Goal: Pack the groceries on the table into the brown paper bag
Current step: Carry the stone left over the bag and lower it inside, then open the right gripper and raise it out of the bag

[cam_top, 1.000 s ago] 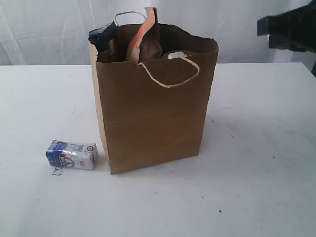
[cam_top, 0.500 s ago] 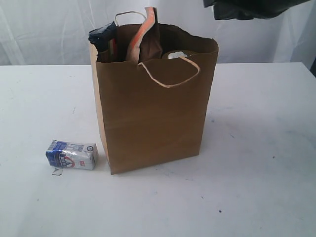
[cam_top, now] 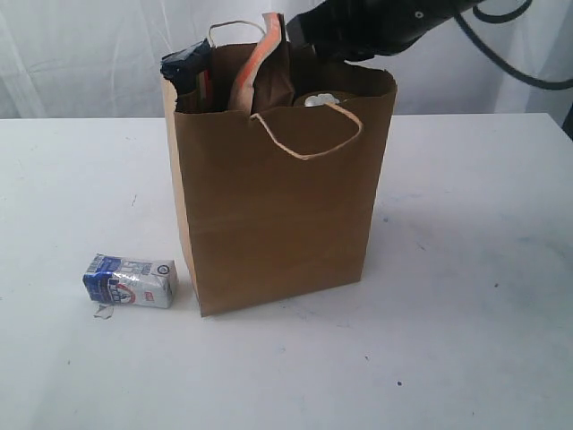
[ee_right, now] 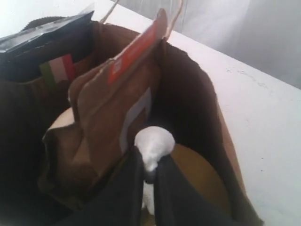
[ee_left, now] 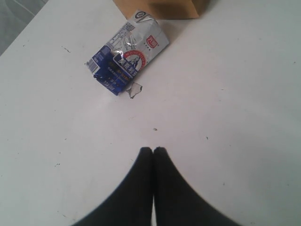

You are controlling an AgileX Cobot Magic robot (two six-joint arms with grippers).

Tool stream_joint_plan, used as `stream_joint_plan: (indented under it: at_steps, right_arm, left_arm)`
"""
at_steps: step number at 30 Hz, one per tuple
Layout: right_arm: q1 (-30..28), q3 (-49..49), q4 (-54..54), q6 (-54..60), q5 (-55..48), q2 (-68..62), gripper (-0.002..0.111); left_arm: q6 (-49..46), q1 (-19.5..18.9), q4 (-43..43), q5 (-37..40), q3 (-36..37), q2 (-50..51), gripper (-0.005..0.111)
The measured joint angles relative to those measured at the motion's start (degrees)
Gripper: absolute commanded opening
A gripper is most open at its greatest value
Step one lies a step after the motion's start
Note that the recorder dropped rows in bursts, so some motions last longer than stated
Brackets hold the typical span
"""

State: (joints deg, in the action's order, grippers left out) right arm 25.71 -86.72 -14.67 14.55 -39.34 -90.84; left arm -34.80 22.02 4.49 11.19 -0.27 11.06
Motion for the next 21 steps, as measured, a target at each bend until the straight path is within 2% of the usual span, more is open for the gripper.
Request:
stream_joint_plan:
  at_steps: [3,8,10,15,21]
  right_arm:
    - [0.9,-1.0,0.0,0.1,0.0,-1.1,0.016]
    - [1.1,-1.6,-0.1,0.2,0.0,-1.7,0.045]
    - [1.1,-1.6,-0.1,0.2,0.0,-1.7,0.049]
    - [1.1,-1.6,-0.1,0.2,0.0,-1.7,0.048]
    - [1.1,-0.4,1.4,0.2,0.0,2.0,0.029]
  left_arm:
    - [0.0,0.0,0.0,0.0,0.0,0.0,0.0]
    - [0.0,0.0,0.0,0.0,0.0,0.0,0.0]
    - [0.0,0.0,0.0,0.0,0.0,0.0,0.0]
    - [0.0,0.0,0.0,0.0,0.0,0.0,0.0]
    - [0.0,0.0,0.0,0.0,0.0,0.0,0.0]
